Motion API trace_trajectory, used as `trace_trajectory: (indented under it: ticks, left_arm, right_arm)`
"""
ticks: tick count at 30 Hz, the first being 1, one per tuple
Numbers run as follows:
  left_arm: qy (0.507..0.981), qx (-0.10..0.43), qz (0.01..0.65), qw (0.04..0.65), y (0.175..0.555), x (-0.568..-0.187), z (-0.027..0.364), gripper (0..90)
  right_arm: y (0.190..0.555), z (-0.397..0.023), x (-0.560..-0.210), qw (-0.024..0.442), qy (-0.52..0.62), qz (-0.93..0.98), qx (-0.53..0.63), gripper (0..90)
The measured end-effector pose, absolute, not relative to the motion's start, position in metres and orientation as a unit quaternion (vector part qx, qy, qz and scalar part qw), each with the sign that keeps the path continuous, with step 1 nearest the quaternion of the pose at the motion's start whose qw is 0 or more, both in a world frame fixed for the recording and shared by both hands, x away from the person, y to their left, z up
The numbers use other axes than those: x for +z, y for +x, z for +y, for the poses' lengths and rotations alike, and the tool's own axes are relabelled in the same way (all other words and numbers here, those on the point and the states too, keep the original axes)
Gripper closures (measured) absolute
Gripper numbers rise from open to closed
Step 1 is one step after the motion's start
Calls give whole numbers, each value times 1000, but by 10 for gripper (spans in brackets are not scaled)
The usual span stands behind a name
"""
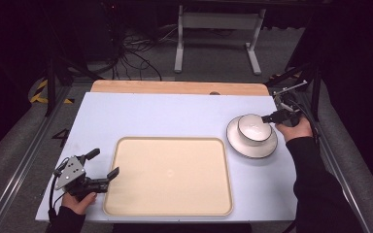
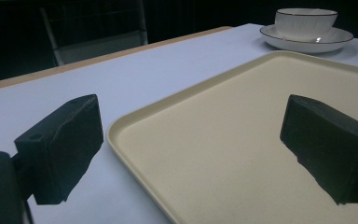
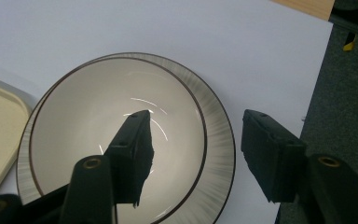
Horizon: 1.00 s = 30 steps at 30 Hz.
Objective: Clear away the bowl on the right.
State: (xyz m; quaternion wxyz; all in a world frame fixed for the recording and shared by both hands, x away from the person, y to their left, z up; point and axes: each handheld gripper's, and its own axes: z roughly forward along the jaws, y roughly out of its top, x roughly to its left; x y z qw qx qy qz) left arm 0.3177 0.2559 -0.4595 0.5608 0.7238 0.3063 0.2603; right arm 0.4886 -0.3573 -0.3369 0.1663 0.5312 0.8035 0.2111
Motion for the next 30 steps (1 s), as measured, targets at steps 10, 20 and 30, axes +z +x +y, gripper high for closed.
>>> trace_trajectory:
  ticks: [10,20,30]
  left_arm:
    - [724,260,306,560,318,-459,256,65]
    - [725,260,306,560,318,-459,256,65]
    - [724,260,307,561,317,-459,256,65]
  right_arm:
    - [501,-359,-355,133,559,797,186,446]
    - [507,-363,-367,104,580,790,172,568]
    - [513,-361,-380,71,596,786,148,684]
